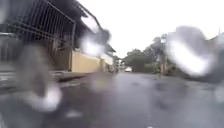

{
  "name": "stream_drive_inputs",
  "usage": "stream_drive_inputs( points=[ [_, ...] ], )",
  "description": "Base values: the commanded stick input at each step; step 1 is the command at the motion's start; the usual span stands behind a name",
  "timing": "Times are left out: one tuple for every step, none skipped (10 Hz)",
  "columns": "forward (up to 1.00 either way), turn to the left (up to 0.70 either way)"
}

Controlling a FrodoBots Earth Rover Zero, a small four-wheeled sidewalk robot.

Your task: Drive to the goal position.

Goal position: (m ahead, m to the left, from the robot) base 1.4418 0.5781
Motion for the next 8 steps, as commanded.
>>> stream_drive_inputs(
  points=[
    [0.7,0.0],
    [0.7,0.0],
    [0.7,0.0],
    [0.7,0.0],
    [0.7,0.0],
    [0.7,0.0],
    [0.7,-0.17],
    [0.7,-0.35]
  ],
)
